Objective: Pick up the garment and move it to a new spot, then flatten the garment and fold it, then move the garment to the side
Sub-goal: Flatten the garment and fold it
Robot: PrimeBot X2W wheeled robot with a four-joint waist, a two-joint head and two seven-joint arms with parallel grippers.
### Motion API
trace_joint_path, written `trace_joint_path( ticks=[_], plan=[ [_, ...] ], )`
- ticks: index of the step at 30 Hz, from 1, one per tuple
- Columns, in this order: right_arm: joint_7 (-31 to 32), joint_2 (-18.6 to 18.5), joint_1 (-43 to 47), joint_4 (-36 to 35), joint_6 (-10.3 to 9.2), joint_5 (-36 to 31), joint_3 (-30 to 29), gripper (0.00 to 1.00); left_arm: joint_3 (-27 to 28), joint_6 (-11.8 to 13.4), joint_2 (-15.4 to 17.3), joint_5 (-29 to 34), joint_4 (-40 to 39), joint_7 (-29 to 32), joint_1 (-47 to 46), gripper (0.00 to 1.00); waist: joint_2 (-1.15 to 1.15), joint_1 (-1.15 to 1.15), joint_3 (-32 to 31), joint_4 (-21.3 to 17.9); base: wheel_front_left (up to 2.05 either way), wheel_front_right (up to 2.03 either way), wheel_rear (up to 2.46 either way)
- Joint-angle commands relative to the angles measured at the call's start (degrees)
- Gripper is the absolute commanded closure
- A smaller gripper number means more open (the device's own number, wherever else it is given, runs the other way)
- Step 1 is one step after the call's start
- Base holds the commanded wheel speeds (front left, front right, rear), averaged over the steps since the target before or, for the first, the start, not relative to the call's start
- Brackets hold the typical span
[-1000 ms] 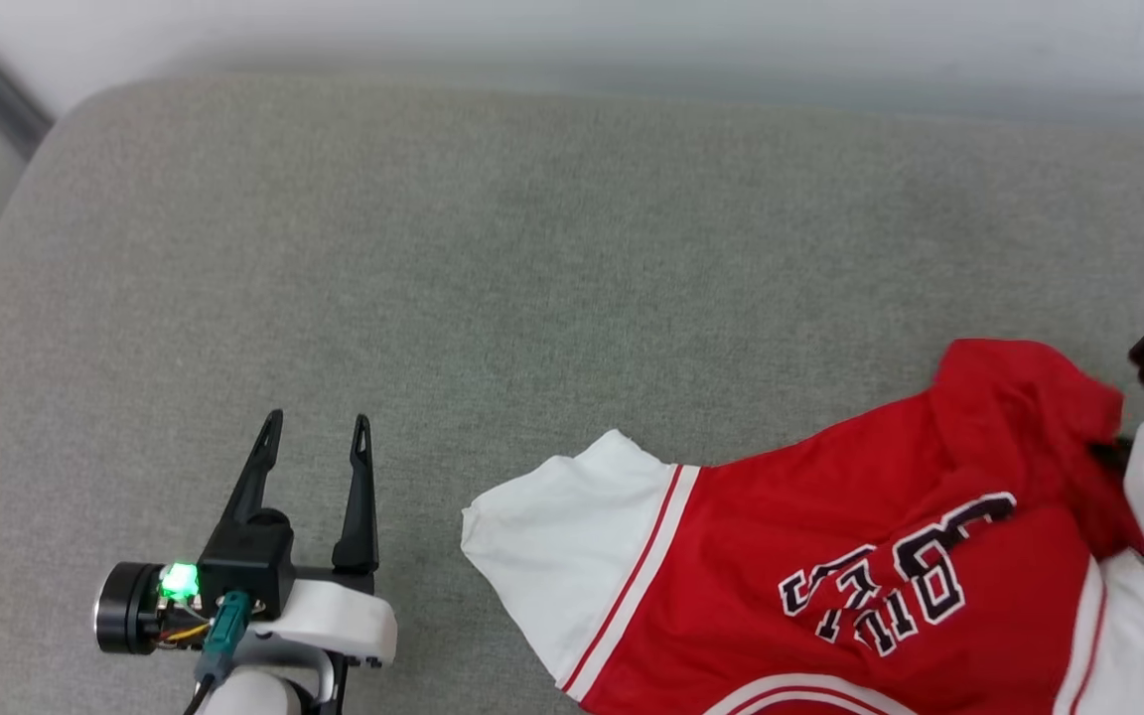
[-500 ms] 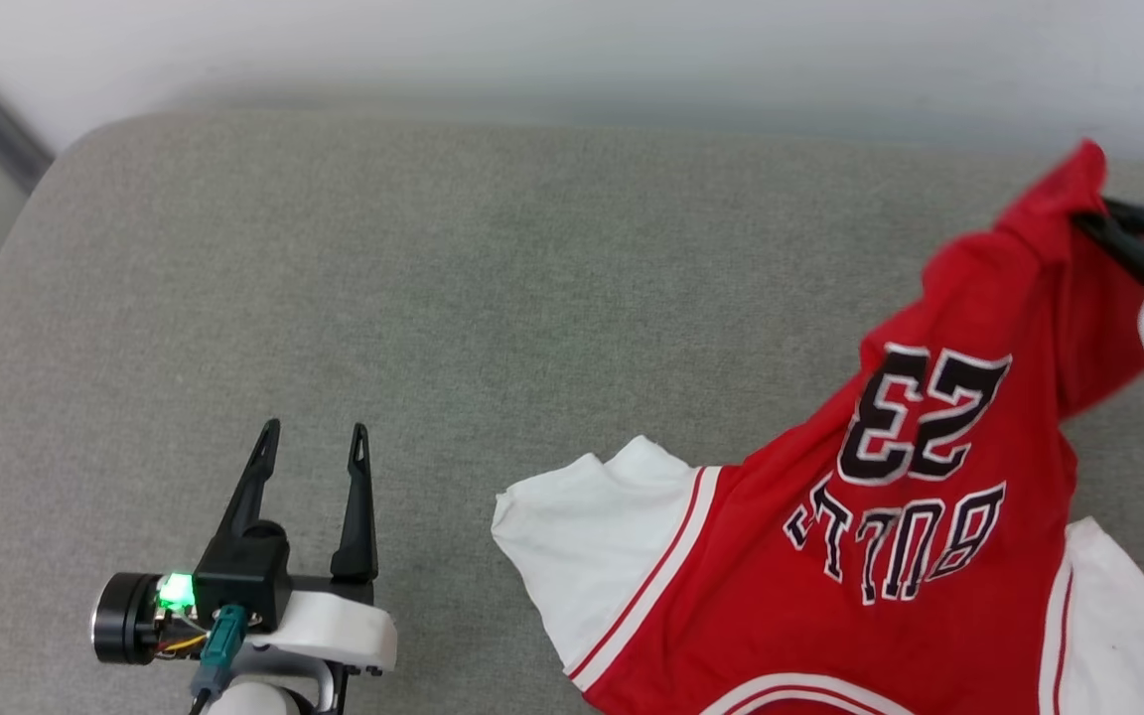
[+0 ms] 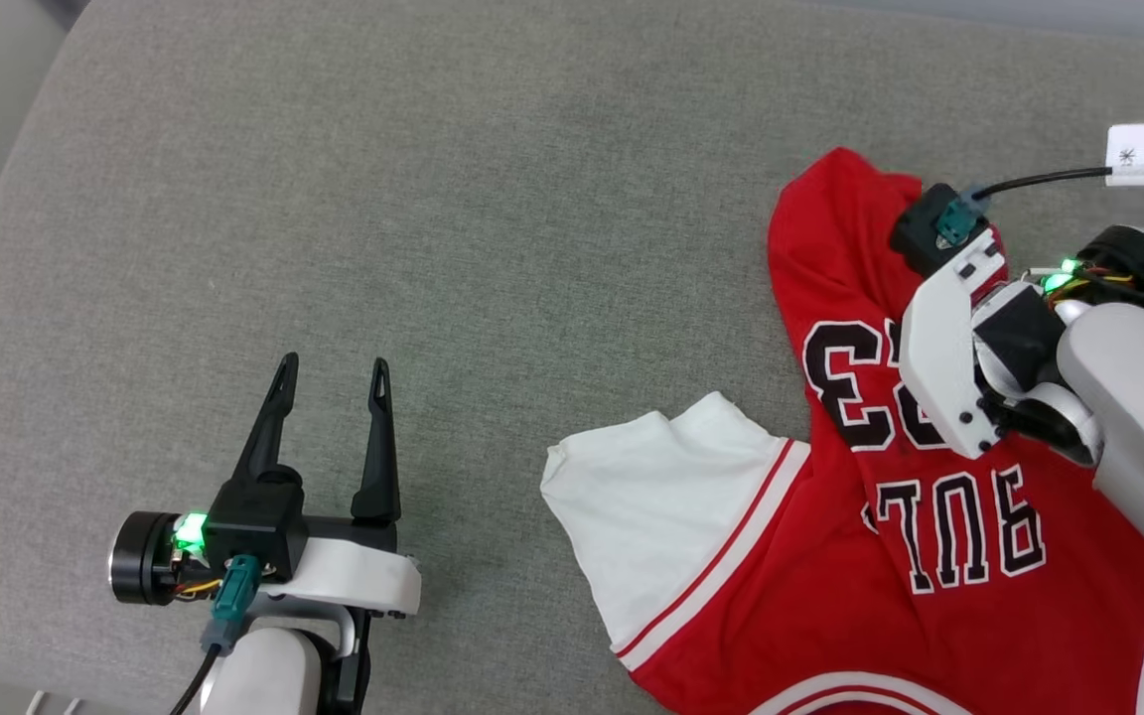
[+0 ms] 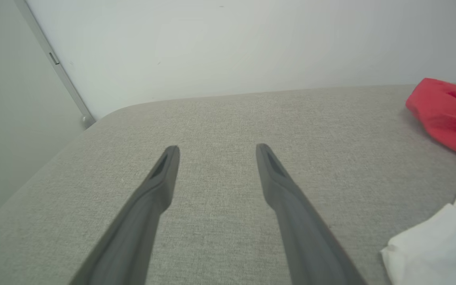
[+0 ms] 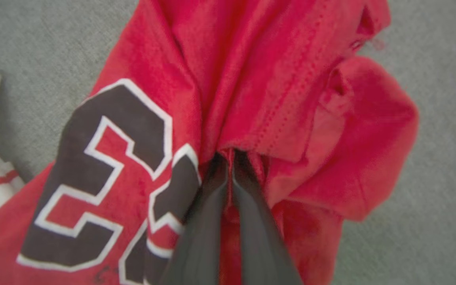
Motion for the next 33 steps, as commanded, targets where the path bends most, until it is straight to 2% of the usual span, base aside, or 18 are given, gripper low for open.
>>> trace_joint_path(
  ticks=[1, 5, 6, 7, 8, 11, 16, 21, 22, 27, 33],
  plan=[
    [0.4, 0.3, 1.5, 2.1, -0.04, 0.8, 2.1, 1.00, -0.1, -0.2, -0.3, 0.1, 0.0, -0.2, -0.8, 0.00, 0.00, -0.01, 0.4, 0.3, 0.00, 0.00, 0.00],
    [-1.9, 1.1, 2.4, 5.6, 0.03, 3.6, 6.0, 1.00, 0.5, -0.2, -0.3, 0.3, 0.6, -0.2, -0.7, 0.00, 0.00, -0.01, -0.4, -0.3, 0.00, 0.00, 0.00],
    [-3.5, 1.0, 1.7, 5.6, 0.04, 3.8, 6.4, 0.97, 0.6, -0.3, -0.2, 0.4, 0.7, -0.2, -0.6, 0.00, 0.00, -0.01, -0.9, -0.5, 0.00, 0.00, 0.00],
    [-5.4, 0.7, 0.7, 5.5, 0.04, 3.8, 6.7, 0.51, 0.7, -0.4, 0.0, 0.5, 1.0, -0.2, -0.6, 0.00, 0.00, -0.01, -1.5, -0.8, 0.00, 0.00, 0.00],
    [-7.8, 0.3, -0.6, 5.1, 0.03, 3.5, 6.9, 0.00, 0.8, -0.4, 0.2, 0.6, 1.3, -0.2, -0.6, 0.00, 0.00, -0.01, -2.1, -1.0, 0.00, 0.00, 0.00],
    [-15.7, -0.9, -2.8, 3.9, -0.07, 2.7, 6.3, 0.00, 1.0, -0.9, 1.1, 0.9, 2.6, -0.2, -0.2, 0.00, 0.00, -0.01, -4.9, -1.9, 0.00, 0.00, 0.00],
    [-28.4, -3.6, -1.0, 2.2, -0.07, -0.4, 3.8, 0.00, 0.6, -2.1, 2.9, 1.6, 5.5, -0.2, -1.2, 0.00, 0.00, -0.01, -9.3, -3.5, 0.00, 0.00, 0.00],
    [-40.3, -4.5, 4.5, -0.2, -0.07, -6.3, -4.7, 0.00, -0.6, -4.6, 5.5, 2.2, 10.0, 0.2, -4.1, 0.00, 0.00, -0.01, -12.4, -5.5, 0.00, 0.00, 0.00],
    [-40.3, -4.5, 4.5, -0.2, -0.07, -6.3, -4.7, 0.00, -0.6, -4.6, 5.5, 2.2, 10.0, 0.2, -4.1, 0.00, 0.00, -0.01, -12.4, -5.5, 0.00, 0.00, 0.00],
    [-46.9, -2.6, 14.0, -4.3, -0.07, -14.1, -19.1, 0.00, -1.8, -7.6, 7.9, 0.9, 12.7, 4.7, -9.0, 0.00, 0.00, -0.01, -14.1, -7.4, 0.00, 0.00, 0.00],
    [-47.9, 2.7, 28.1, -14.5, -0.06, -24.3, -36.8, 0.00, -5.6, -9.6, 10.7, -2.9, 13.9, 13.9, -15.4, 0.00, 0.00, -0.01, -14.9, -9.5, 0.00, 0.00, 0.00]
  ],
)
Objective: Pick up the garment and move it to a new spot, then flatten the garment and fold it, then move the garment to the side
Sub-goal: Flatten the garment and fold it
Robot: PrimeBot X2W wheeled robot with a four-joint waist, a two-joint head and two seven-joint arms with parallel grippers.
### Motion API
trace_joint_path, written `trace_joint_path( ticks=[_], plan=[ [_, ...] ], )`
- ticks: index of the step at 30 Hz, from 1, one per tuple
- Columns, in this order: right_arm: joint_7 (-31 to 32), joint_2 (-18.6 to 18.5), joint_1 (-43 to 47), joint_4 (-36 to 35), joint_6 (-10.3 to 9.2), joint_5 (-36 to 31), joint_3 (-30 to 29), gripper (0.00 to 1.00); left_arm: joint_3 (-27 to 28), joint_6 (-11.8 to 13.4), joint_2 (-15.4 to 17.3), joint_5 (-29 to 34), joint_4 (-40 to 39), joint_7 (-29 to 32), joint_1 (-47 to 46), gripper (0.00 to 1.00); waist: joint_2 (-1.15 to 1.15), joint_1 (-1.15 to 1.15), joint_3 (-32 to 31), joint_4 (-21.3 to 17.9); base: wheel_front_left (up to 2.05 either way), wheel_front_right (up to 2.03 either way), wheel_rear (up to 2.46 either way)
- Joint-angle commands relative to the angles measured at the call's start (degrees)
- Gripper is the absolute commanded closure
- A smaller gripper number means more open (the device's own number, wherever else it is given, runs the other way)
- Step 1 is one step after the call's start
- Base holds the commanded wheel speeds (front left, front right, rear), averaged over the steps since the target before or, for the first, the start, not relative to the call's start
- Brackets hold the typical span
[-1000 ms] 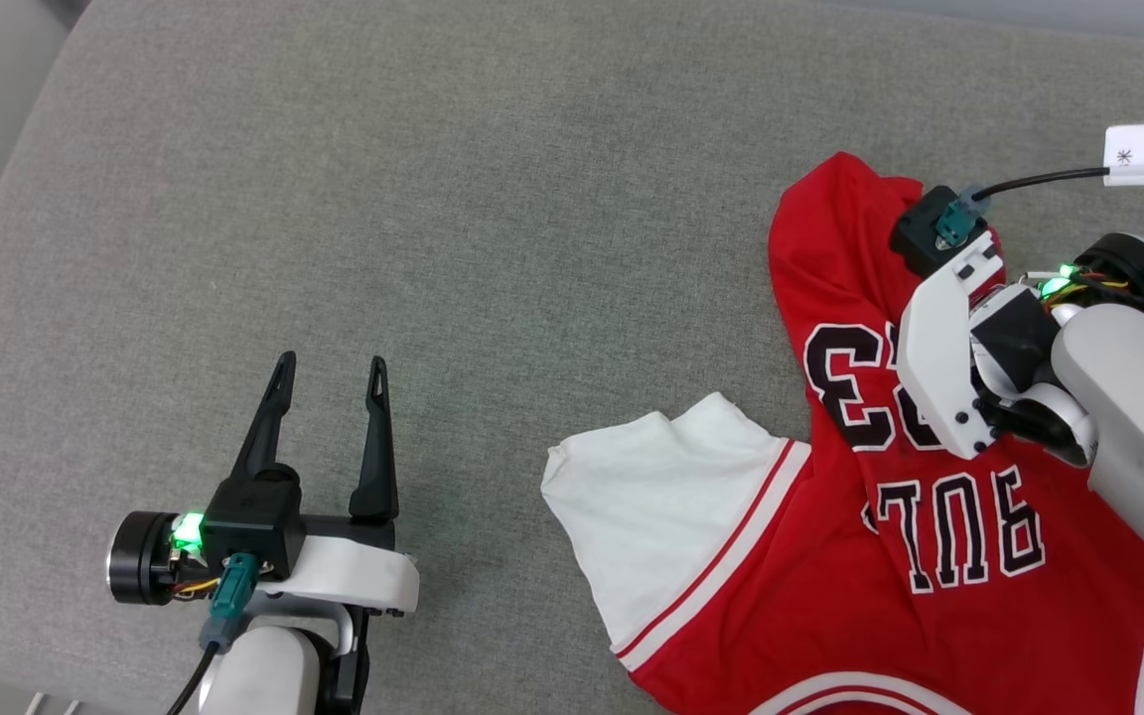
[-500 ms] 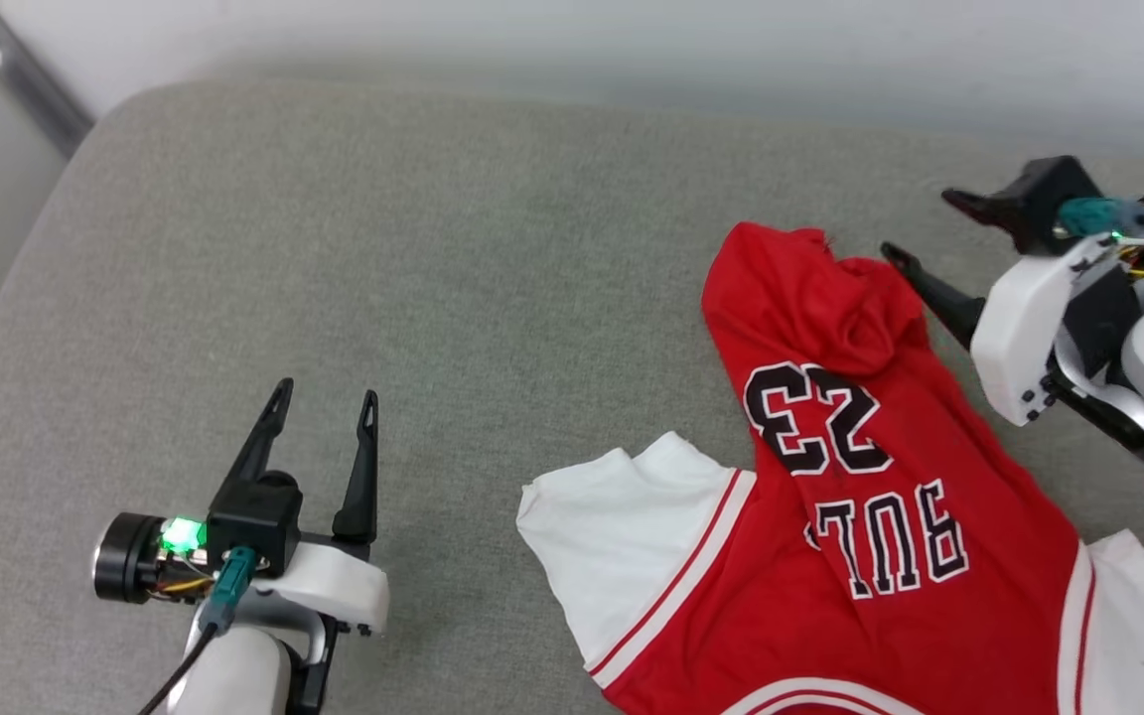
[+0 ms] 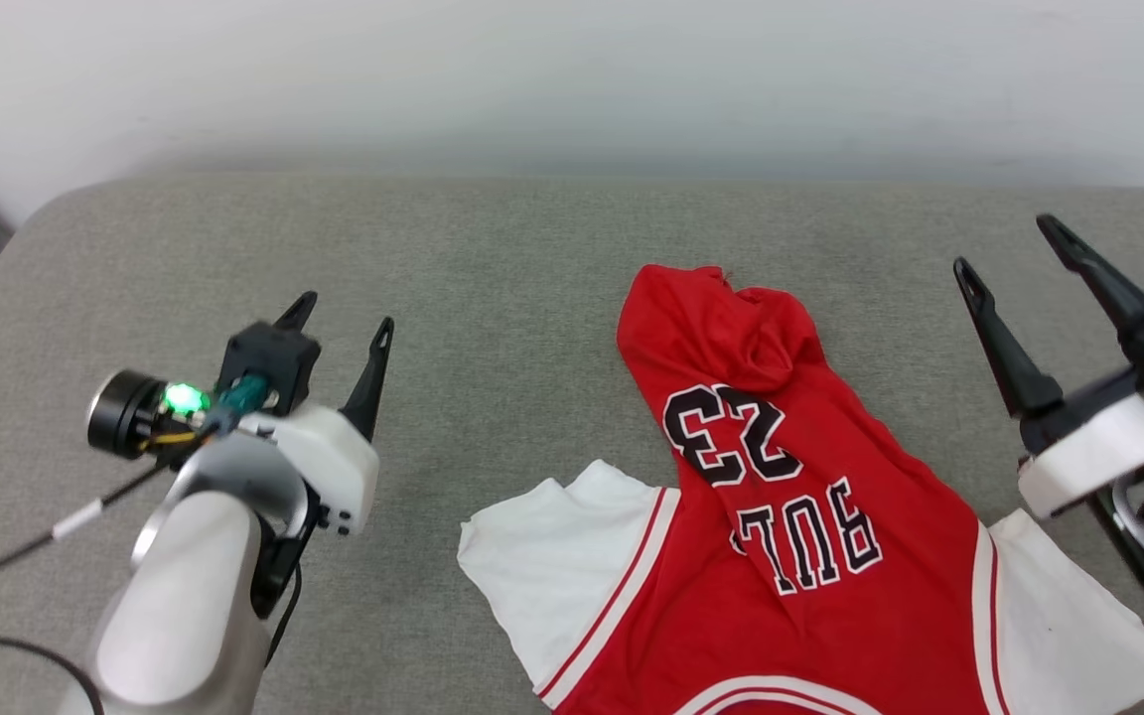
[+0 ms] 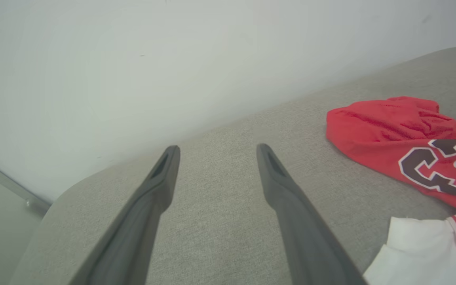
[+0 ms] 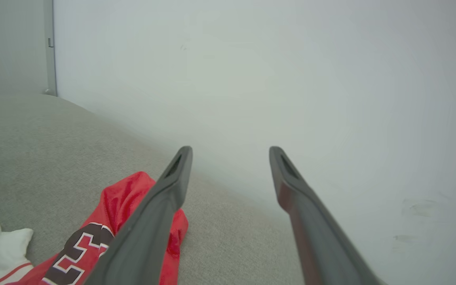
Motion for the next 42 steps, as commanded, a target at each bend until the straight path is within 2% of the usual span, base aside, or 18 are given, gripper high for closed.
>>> trace_joint_path(
  ticks=[1, 8, 15, 20, 25, 30, 35, 36, 37, 38, 42],
  plan=[
    [0.4, 0.8, 1.6, -1.2, -0.06, -0.7, -1.1, 0.00, -0.7, -0.1, 0.4, -0.6, 0.1, 1.0, -1.3, 0.00, 0.00, 0.00, -0.2, -0.6, 0.00, 0.00, 0.00],
    [4.5, 7.5, 14.5, -14.6, -0.06, -6.6, -11.5, 0.00, -16.0, -0.2, 6.8, -12.6, -1.4, 17.6, -9.5, 0.00, 0.00, 0.00, -0.1, -1.9, 0.00, 0.00, 0.00],
    [7.7, 11.5, 20.9, -21.6, -0.06, -8.6, -15.3, 0.00, -32.5, -0.2, 13.6, -28.6, -4.3, 36.1, -17.5, 0.00, 0.00, 0.00, 1.1, -3.2, 0.00, 0.00, 0.00],
    [8.4, 13.0, 22.1, -23.2, -0.06, -9.3, -16.0, 0.00, -42.9, -0.3, 17.4, -35.9, -5.0, 44.6, -21.8, 0.00, 0.00, 0.00, 2.7, -4.2, 0.00, 0.00, 0.00],
    [8.1, 14.0, 21.2, -23.2, -0.06, -9.5, -15.3, 0.00, -54.0, -0.3, 20.0, -40.6, -3.4, 48.9, -25.1, 0.00, 0.00, 0.00, 4.9, -5.8, 0.00, 0.00, 0.00],
    [7.9, 14.6, 20.1, -22.4, -0.06, -9.5, -14.3, 0.00, -58.2, -0.3, 20.1, -42.7, 1.1, 47.1, -26.0, 0.00, 0.00, 0.00, 6.7, -7.3, 0.00, 0.00, 0.00],
    [7.4, 14.7, 19.3, -21.0, -0.06, -9.1, -14.2, 0.00, -60.2, -0.1, 17.9, -44.6, 6.0, 44.1, -25.1, 0.00, 0.00, 0.00, 7.8, -7.8, 0.00, 0.00, 0.00],
    [7.3, 14.6, 19.1, -20.8, -0.06, -9.0, -14.3, 0.00, -60.6, -0.1, 17.6, -44.7, 6.6, 43.8, -24.9, 0.10, 0.00, 0.00, 7.9, -7.8, 0.00, 0.00, 0.00],
    [7.3, 14.4, 19.0, -20.6, -0.06, -8.9, -14.4, 0.00, -60.9, -0.1, 17.3, -44.9, 7.1, 43.4, -24.8, 0.72, 0.00, 0.00, 7.9, -7.8, 0.00, 0.00, 0.00],
    [7.4, 14.1, 18.8, -20.4, -0.06, -8.8, -14.6, 0.00, -61.2, -0.1, 17.1, -45.1, 7.4, 43.2, -24.7, 1.00, 0.00, 0.00, 7.9, -7.8, 0.00, 0.00, 0.00],
    [8.2, 11.9, 17.6, -20.3, -0.06, -8.9, -15.6, 0.00, -61.5, -0.2, 18.0, -46.2, 6.7, 40.7, -25.0, 1.00, 0.00, 0.00, 6.6, -7.4, 0.00, 0.00, 0.00]
  ],
)
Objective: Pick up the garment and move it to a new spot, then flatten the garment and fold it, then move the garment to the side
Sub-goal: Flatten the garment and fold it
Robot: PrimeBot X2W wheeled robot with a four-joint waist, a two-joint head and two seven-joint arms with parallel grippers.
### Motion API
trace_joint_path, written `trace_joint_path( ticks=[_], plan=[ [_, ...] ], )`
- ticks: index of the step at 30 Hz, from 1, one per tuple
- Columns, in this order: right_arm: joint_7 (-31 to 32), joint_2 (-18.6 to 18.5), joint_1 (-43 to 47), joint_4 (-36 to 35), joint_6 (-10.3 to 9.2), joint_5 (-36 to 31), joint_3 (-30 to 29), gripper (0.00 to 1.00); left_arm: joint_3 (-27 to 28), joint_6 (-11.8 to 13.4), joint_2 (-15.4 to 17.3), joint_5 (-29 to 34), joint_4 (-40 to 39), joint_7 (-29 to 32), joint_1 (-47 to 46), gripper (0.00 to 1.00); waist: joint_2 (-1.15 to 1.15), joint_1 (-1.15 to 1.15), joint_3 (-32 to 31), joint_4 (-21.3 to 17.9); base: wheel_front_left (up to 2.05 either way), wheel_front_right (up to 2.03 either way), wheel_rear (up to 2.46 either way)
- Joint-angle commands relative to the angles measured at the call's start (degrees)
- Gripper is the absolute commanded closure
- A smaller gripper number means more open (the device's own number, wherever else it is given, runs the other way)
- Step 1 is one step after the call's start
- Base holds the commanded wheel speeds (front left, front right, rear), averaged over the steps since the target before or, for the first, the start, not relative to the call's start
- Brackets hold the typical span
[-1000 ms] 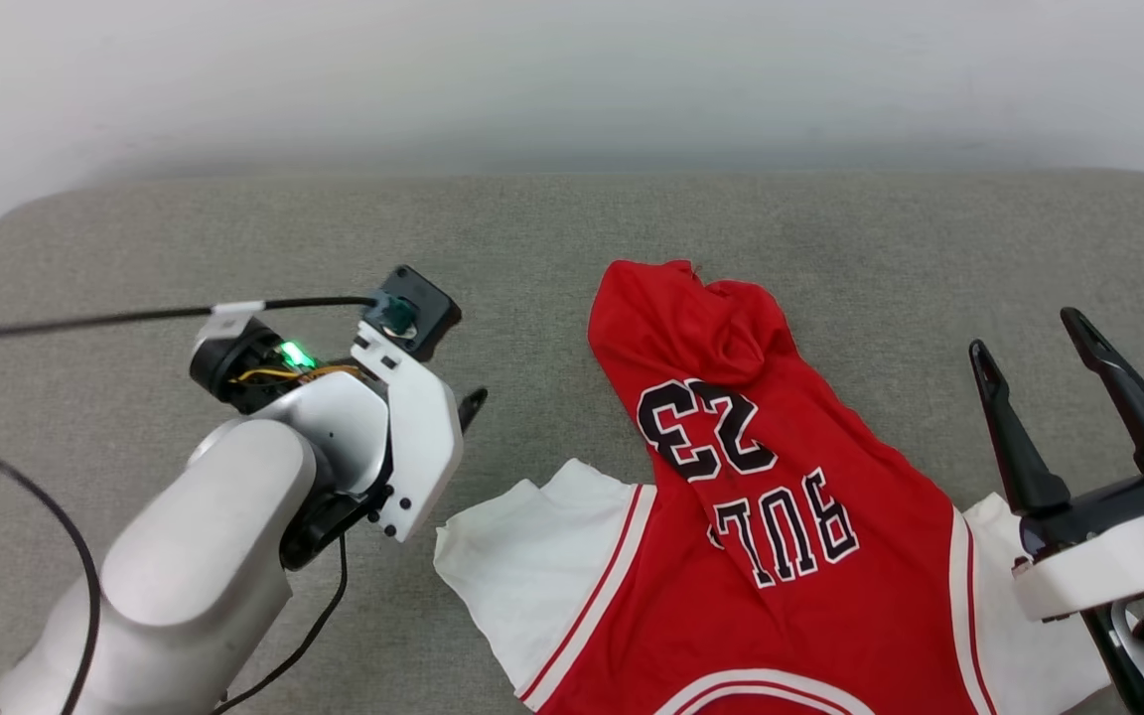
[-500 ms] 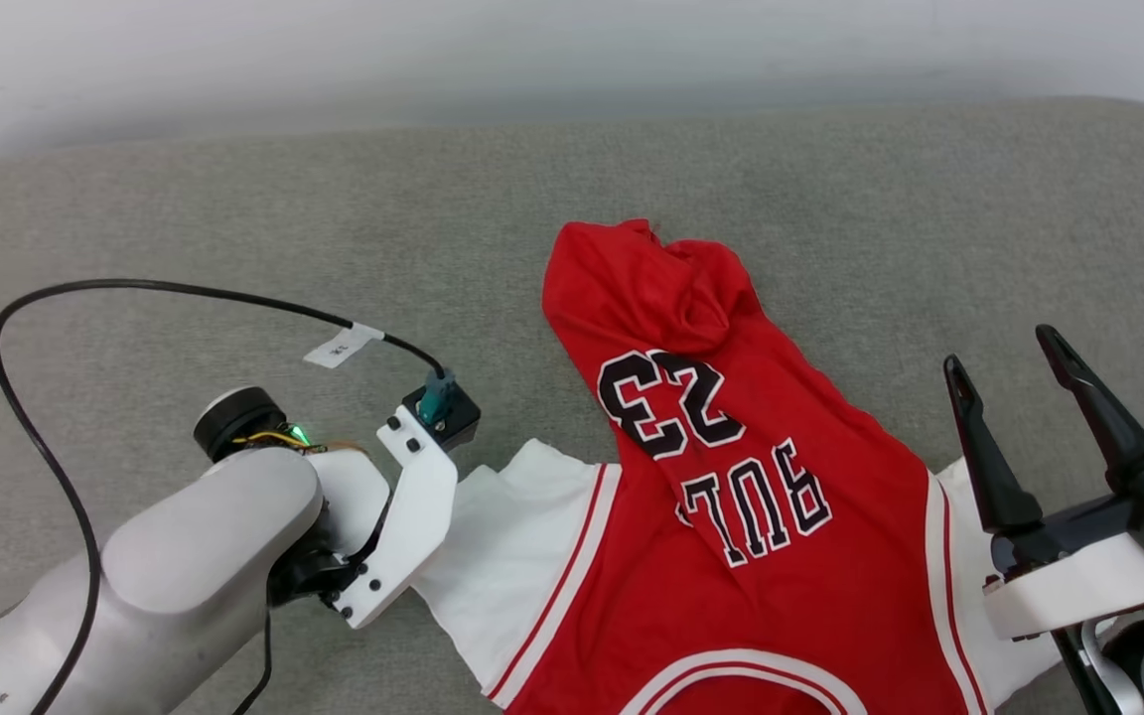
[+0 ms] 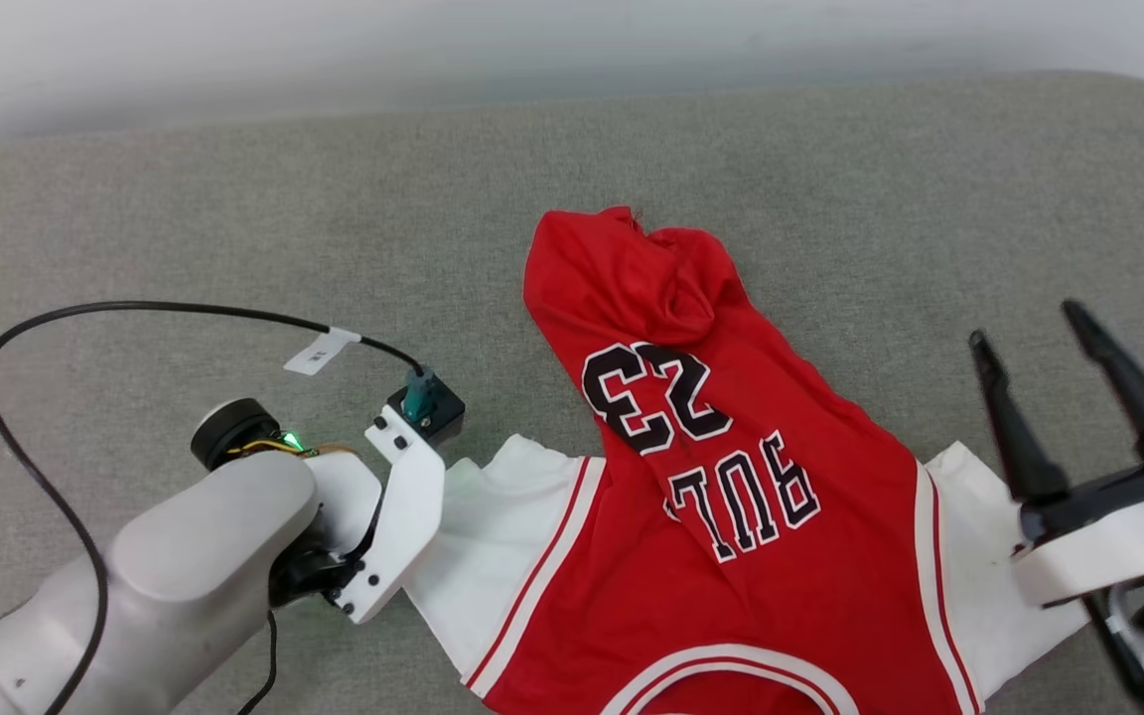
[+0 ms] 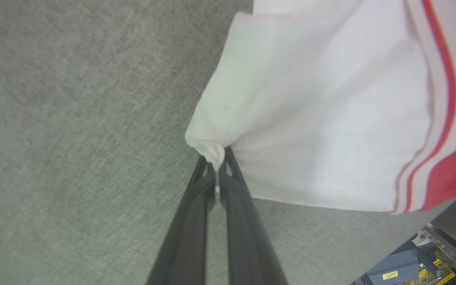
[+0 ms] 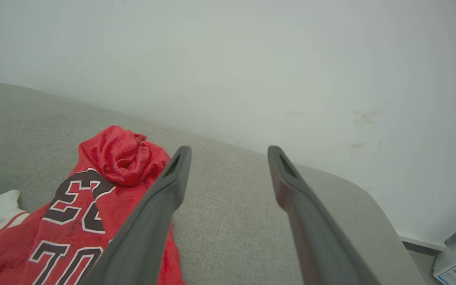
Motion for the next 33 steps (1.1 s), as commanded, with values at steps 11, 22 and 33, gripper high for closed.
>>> trace_joint_path(
  ticks=[11, 22, 33],
  plan=[
    [21.3, -20.4, -3.1, -3.1, -0.06, 8.5, 4.8, 0.00, 0.2, 0.2, 6.9, -2.6, -5.1, -8.1, 0.9, 1.00, 0.00, 0.00, -4.3, 2.4, 0.00, 0.00, 0.00],
    [53.9, -43.7, -3.9, -1.7, -0.06, 33.8, 17.4, 0.00, 1.0, 2.5, 8.3, -1.3, -10.7, -9.2, -0.3, 1.00, 0.00, 0.00, -1.8, 4.7, 0.00, 0.00, 0.00],
    [53.5, -37.7, -5.3, 13.5, -0.06, 39.1, 24.2, 0.00, 1.5, 2.3, 7.8, 0.1, -12.2, -9.9, -3.2, 1.00, 0.00, 0.00, 2.8, 6.6, 0.00, 0.00, 0.00]
  ],
)
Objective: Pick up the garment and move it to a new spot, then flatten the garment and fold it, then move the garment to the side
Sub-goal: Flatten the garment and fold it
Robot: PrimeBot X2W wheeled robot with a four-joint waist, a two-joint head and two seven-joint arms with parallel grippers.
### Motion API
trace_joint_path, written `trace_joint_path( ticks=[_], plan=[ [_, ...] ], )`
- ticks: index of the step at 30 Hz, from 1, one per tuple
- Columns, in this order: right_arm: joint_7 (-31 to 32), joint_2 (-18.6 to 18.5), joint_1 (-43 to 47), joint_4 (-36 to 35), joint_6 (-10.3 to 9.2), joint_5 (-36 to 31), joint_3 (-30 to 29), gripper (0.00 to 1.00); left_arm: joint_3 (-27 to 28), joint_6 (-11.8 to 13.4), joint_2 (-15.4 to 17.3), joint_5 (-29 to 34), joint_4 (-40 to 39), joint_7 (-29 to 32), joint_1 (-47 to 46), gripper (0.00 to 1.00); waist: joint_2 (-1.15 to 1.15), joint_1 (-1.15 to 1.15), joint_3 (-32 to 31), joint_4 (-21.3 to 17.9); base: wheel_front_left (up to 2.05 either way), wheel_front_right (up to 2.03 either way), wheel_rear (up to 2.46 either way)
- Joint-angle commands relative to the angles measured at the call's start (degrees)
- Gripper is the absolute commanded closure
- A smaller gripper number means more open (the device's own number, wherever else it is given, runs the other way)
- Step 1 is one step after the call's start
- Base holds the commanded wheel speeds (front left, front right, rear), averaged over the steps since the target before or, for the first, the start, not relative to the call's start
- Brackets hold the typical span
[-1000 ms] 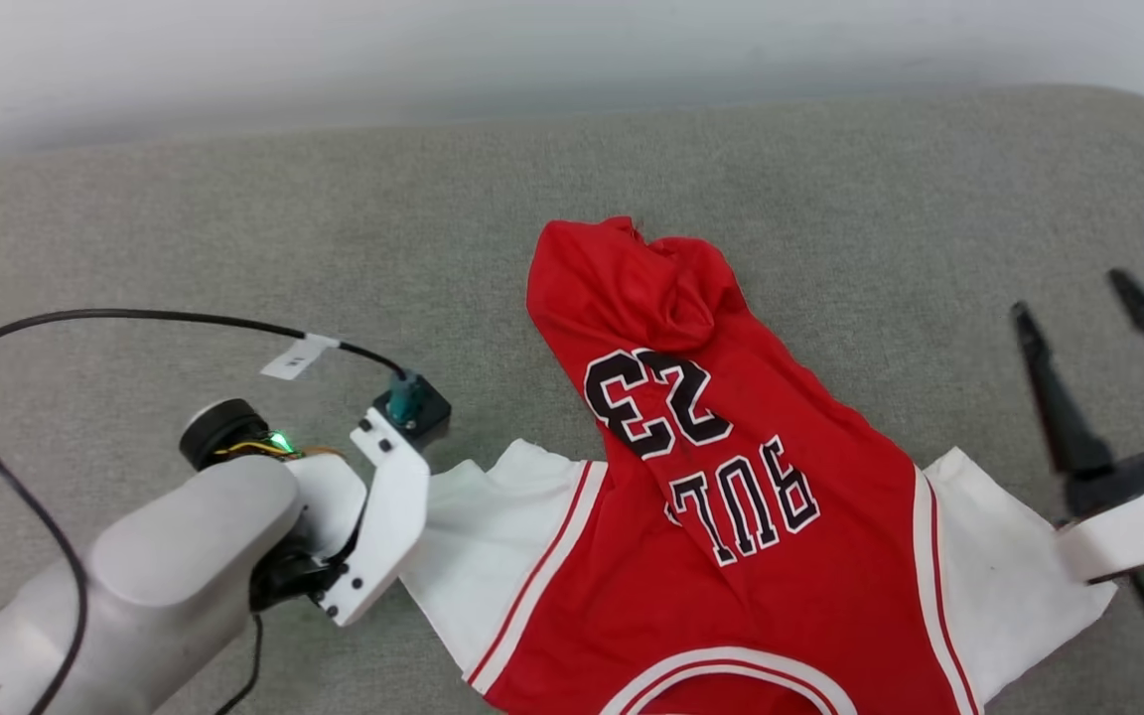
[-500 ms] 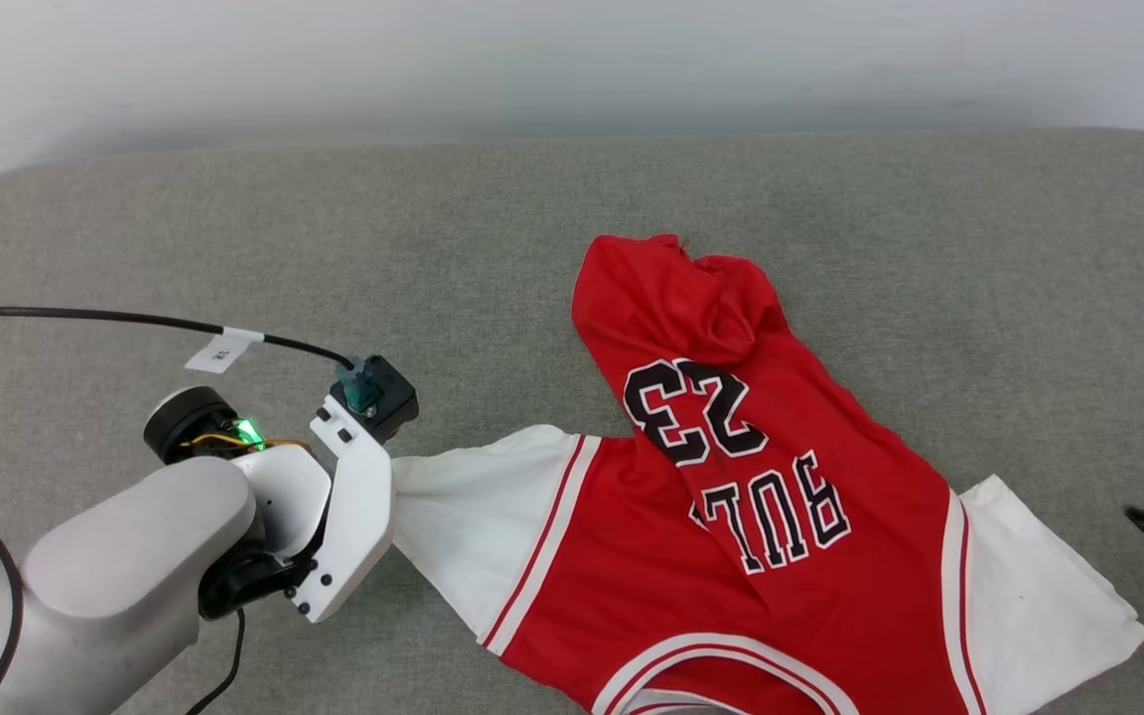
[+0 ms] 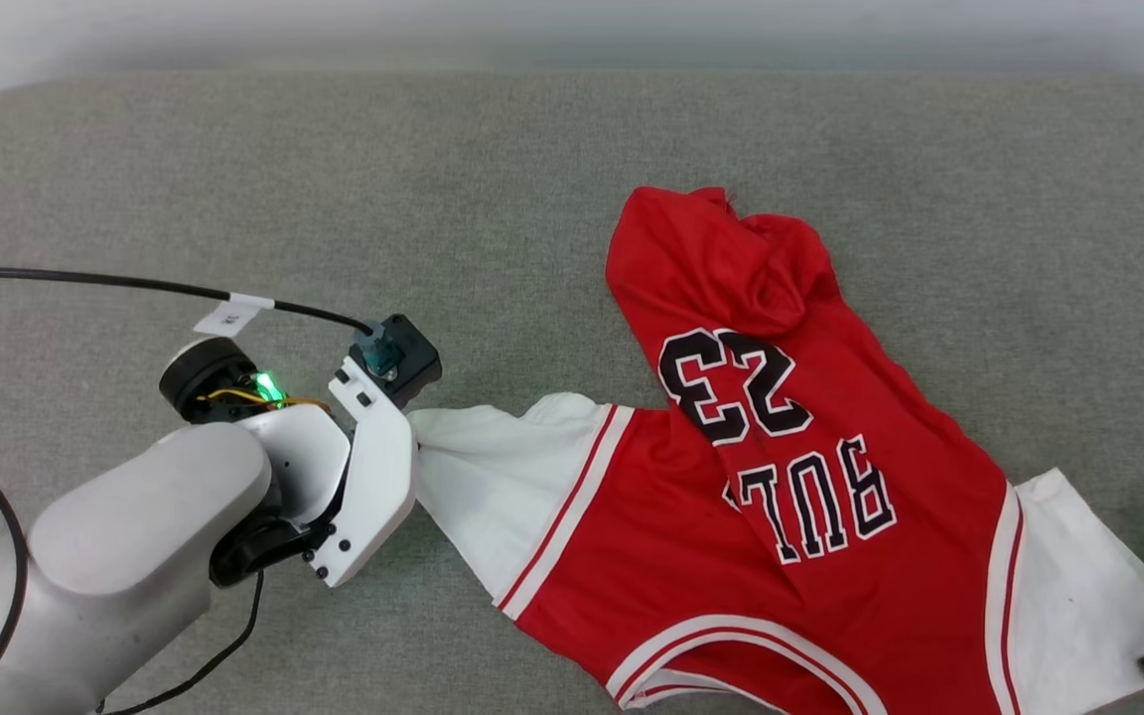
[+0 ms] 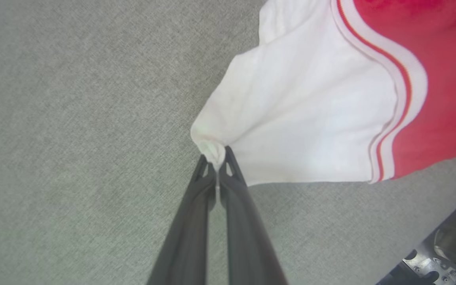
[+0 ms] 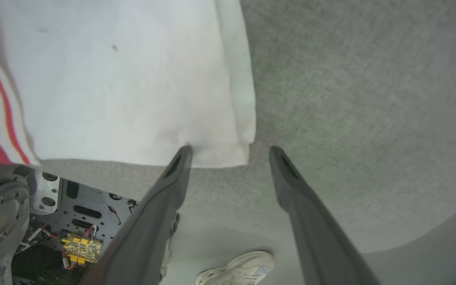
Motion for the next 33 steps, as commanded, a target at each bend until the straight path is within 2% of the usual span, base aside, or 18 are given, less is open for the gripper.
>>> trace_joint_path(
  ticks=[1, 5, 8, 9, 10, 11, 13, 18, 24, 28, 29, 33],
  plan=[
    [-1.3, 1.7, -1.2, 1.6, -0.05, 0.6, 0.8, 0.00, 0.3, -0.2, 0.2, 0.4, -0.1, -0.5, -1.0, 1.00, 0.00, 0.00, 1.2, 0.3, 0.00, 0.00, 0.00],
    [-4.2, 6.4, -1.0, 6.2, -0.05, 1.0, 5.1, 0.00, 0.5, -0.2, 0.3, 0.4, 0.1, -1.0, -1.2, 1.00, 0.00, 0.00, 2.6, 0.3, 0.00, 0.00, 0.00],
    [-5.5, 8.5, -1.3, 7.9, -0.05, 1.6, 6.8, 0.00, 0.4, -0.2, 0.3, 0.3, 0.2, -1.3, -1.1, 1.00, 0.00, 0.00, 2.9, 0.2, 0.00, 0.00, 0.00],
    [-6.6, 9.1, -1.7, 8.2, -0.05, 1.7, 7.6, 0.08, 0.4, -0.2, 0.3, 0.3, 0.3, -1.5, -1.0, 1.00, 0.00, 0.00, 3.1, 0.1, 0.00, 0.00, 0.00],
    [-7.9, 9.4, -2.3, 8.5, -0.05, 1.8, 8.0, 0.76, 0.4, -0.2, 0.3, 0.3, 0.4, -1.6, -0.9, 1.00, 0.00, 0.00, 3.1, 0.0, 0.00, 0.00, 0.00],
    [-8.9, 9.8, -2.9, 8.9, -0.06, 2.2, 8.2, 1.00, 0.4, -0.2, 0.3, 0.3, 0.6, -1.7, -0.7, 1.00, 0.00, 0.00, 3.0, -0.2, 0.00, 0.00, 0.00],
    [-10.6, 9.3, -3.7, 9.4, -0.05, 2.5, 8.5, 1.00, 0.3, -0.3, 0.3, 0.0, 1.0, -2.1, 0.0, 1.00, 0.00, 0.00, 2.3, -0.4, 0.00, 0.00, 0.00],
    [-15.9, 5.0, -5.2, 7.2, -0.05, 2.3, 8.0, 1.00, 0.6, -0.4, -0.2, -0.9, 1.6, -4.5, 1.7, 1.00, 0.00, 0.00, -0.9, -0.7, 0.00, 0.00, 0.00],
    [-20.7, 0.5, -2.9, 1.3, -0.07, 2.8, 4.5, 1.00, 2.9, 0.8, 2.0, -1.8, -1.9, -9.9, 3.6, 1.00, 0.00, 0.00, -6.2, -1.2, 0.00, 0.00, 0.00],
    [-22.7, -1.3, -1.2, -3.2, -0.07, 2.7, -0.1, 1.00, 4.6, 2.1, 4.1, -2.0, -5.7, -12.1, 3.5, 1.00, 0.00, 0.00, -9.0, -1.1, 0.00, 0.00, 0.00],
    [-23.3, -1.3, -0.5, -6.7, -0.06, 2.2, -4.2, 1.00, 6.5, 3.2, 5.5, -3.0, -8.6, -13.4, 2.8, 1.00, 0.00, 0.00, -10.7, -1.0, 0.00, 0.00, 0.00],
    [-22.9, 0.2, -1.8, -11.3, -0.06, 0.8, -9.8, 1.00, 9.2, 4.5, 6.8, -3.8, -11.5, -14.6, 1.3, 1.00, 0.00, 0.00, -12.2, -0.7, 0.00, 0.00, 0.00]
  ],
)
